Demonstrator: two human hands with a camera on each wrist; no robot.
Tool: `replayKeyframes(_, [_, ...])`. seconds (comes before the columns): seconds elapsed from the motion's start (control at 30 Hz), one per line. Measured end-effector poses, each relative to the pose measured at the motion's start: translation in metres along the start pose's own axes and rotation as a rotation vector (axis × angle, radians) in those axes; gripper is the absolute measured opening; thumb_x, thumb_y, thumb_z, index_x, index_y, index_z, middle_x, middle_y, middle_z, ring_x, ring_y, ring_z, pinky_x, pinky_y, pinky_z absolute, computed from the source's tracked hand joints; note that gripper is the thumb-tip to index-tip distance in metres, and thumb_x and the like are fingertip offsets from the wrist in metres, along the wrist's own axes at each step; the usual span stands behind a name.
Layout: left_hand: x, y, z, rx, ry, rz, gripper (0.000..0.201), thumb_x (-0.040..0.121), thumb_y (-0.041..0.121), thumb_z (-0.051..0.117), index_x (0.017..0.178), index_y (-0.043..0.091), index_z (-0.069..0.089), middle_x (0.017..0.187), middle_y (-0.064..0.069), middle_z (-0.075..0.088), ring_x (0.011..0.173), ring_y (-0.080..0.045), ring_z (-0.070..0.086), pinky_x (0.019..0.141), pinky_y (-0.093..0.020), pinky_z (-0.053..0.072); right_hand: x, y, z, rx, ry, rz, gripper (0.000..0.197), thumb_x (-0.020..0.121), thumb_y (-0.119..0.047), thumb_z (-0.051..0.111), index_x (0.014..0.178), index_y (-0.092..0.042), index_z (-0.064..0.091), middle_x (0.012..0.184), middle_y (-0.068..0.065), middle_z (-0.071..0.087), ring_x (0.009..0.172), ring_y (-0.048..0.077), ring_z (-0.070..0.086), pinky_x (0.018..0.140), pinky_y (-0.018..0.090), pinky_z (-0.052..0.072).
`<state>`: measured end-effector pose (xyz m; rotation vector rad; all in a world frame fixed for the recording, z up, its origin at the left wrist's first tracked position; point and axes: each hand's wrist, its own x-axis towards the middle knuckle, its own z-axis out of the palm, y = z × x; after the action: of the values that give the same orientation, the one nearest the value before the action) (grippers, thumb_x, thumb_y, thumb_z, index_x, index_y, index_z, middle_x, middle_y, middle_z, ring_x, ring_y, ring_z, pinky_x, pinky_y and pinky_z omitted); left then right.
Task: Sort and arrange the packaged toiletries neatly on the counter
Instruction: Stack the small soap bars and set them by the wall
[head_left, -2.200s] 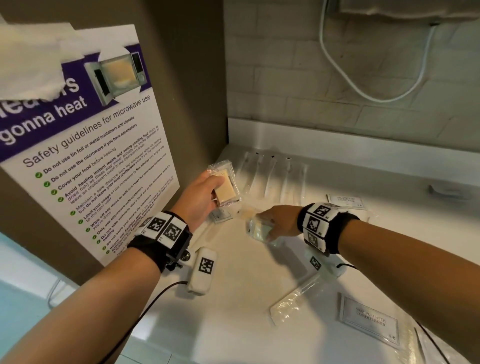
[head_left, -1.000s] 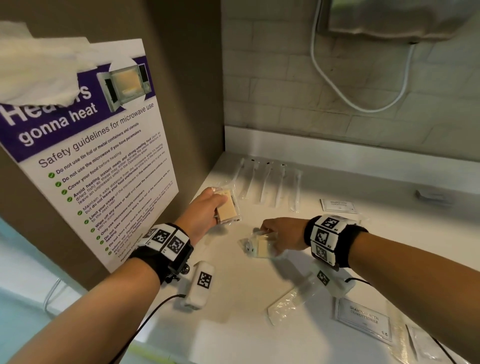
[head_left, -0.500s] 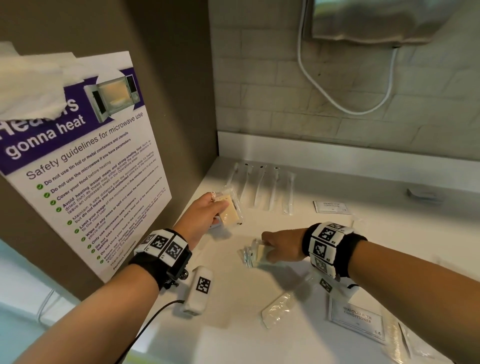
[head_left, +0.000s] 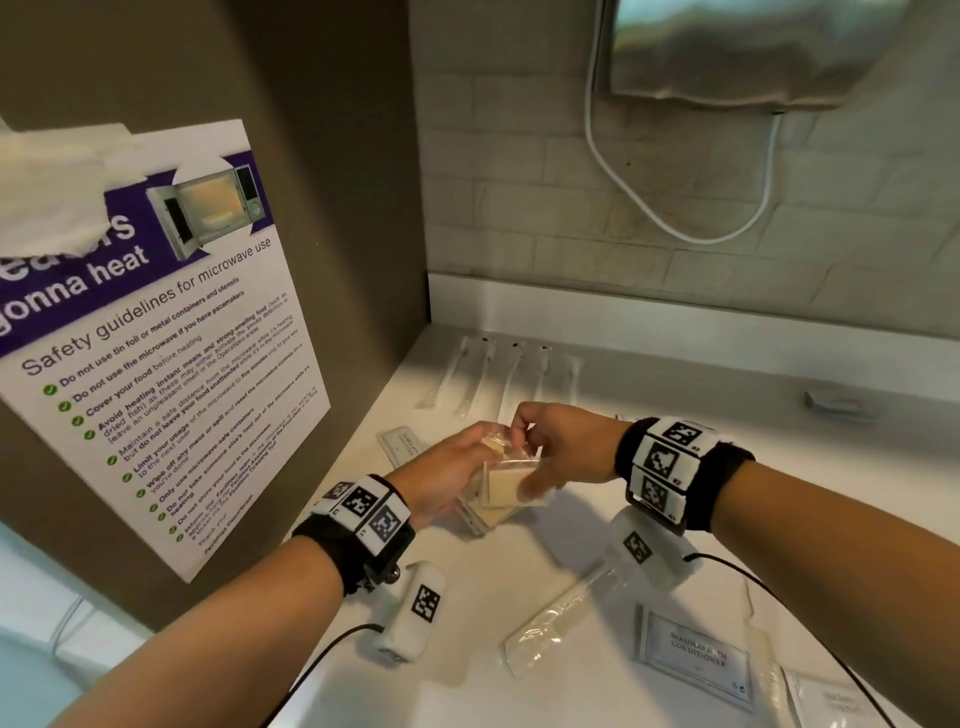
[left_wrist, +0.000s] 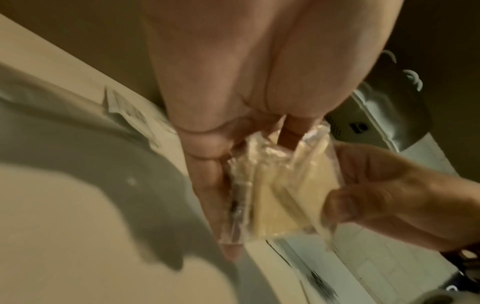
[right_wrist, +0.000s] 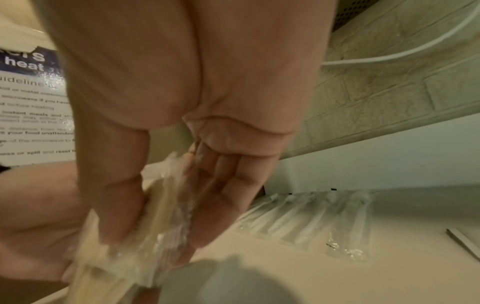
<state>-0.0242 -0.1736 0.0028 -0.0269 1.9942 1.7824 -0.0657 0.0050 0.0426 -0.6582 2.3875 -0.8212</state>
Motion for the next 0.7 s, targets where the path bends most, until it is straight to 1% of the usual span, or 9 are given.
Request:
replayKeyframes(0.07, [-0.001,0.003,0.004,-0.036,-0.033,-0.033,0.030,0.102,0.036,0.040,0.118,0.024,0.062,0.117,-0.021,0.065,0.089,-0.035,0.064,0.075,-0.052,0.055,-0.001,0.001,0.001,0.013,0.036,0.010,0.045,0.071,-0.006,0.081,0.094,-0.014,0.043,0.086,0.002,0.062,0.067,0.015,0.062,0.052,0.022,0.053])
replayKeyframes(0.17, [0.000,0.007,0.004,-0.010,-0.101,-0.074,0.041,0.098,0.051,0.044,0.123,0.022,0.059,0.115,-0.018,0.066,0.092,-0.035,0.064,0.075,-0.052,0.056,0.000,0.006,0.005,0.021,0.087,0.023,0.050,0.067,-0.010,0.083,0.095,-0.015,0.042,0.096,0.008,0.063,0.073,0.023,0.066,0.060,0.031,0.059])
replayKeyframes(0.3, [0.004,0.006,-0.001,0.156,-0.109,-0.047,0.045,0.092,0.016,0.066,0.133,0.023,0.047,0.120,-0.019,0.065,0.093,-0.035,0.067,0.082,-0.057,0.054,-0.001,0.011,0.012,-0.094,0.216,0.012,0.058,0.058,-0.024,0.088,0.094,-0.015,0.044,0.086,0.000,0.060,0.065,0.013,0.052,0.057,0.028,0.048])
replayKeyframes(0.4, [0.006,0.006,-0.006,0.342,-0.131,0.007,0.054,0.091,0.014,0.066,0.139,0.023,0.043,0.121,-0.007,0.065,0.096,-0.020,0.068,0.073,-0.031,0.057,-0.005,0.015,0.017,-0.140,0.278,0.014,0.068,0.055,-0.036,0.090,0.099,-0.017,0.042,0.088,-0.006,0.054,0.066,0.008,0.048,0.055,0.020,0.039])
replayKeyframes(0.47, [0.006,0.006,-0.005,0.491,-0.126,0.032,0.057,0.091,0.017,0.067,0.141,0.024,0.040,0.124,-0.001,0.063,0.104,-0.015,0.065,0.082,-0.026,0.053,-0.007,0.018,0.019,-0.164,0.252,-0.009,0.091,0.050,-0.041,0.092,0.118,-0.022,0.035,0.114,-0.003,0.049,0.080,0.009,0.055,0.066,0.023,0.049])
replayKeyframes(0.5, [0.007,0.005,-0.004,0.579,-0.115,0.040,0.058,0.091,0.020,0.067,0.141,0.023,0.039,0.125,0.001,0.062,0.107,-0.016,0.063,0.088,-0.029,0.052,-0.007,0.020,0.020,-0.217,0.214,-0.028,0.107,0.046,-0.043,0.093,0.130,-0.027,0.028,0.129,-0.002,0.040,0.092,0.013,0.057,0.077,0.028,0.054])
replayKeyframes(0.57, [0.008,0.003,0.000,0.747,-0.084,0.062,0.060,0.089,0.024,0.068,0.140,0.022,0.036,0.126,0.000,0.060,0.109,-0.018,0.062,0.094,-0.037,0.051,-0.006,0.023,0.024,-0.379,0.137,-0.061,0.128,0.043,-0.047,0.092,0.142,-0.035,0.011,0.142,-0.003,0.028,0.112,0.017,0.051,0.094,0.036,0.051])
replayKeyframes(0.63, [0.010,0.001,0.004,0.819,-0.062,0.095,0.061,0.088,0.025,0.068,0.139,0.018,0.035,0.125,-0.001,0.060,0.109,-0.020,0.062,0.096,-0.041,0.050,-0.002,0.024,0.029,-0.439,0.090,-0.079,0.123,0.051,-0.042,0.089,0.142,-0.037,0.008,0.138,0.000,0.040,0.113,0.020,0.054,0.094,0.038,0.052])
replayKeyframes(0.7, [0.011,-0.001,0.006,0.835,-0.045,0.127,0.062,0.087,0.023,0.069,0.138,0.015,0.035,0.124,-0.004,0.060,0.108,-0.020,0.061,0.094,-0.037,0.050,0.001,0.024,0.033,-0.402,0.076,-0.083,0.099,0.065,-0.029,0.082,0.139,-0.026,0.017,0.122,0.005,0.057,0.099,0.021,0.061,0.085,0.035,0.055])
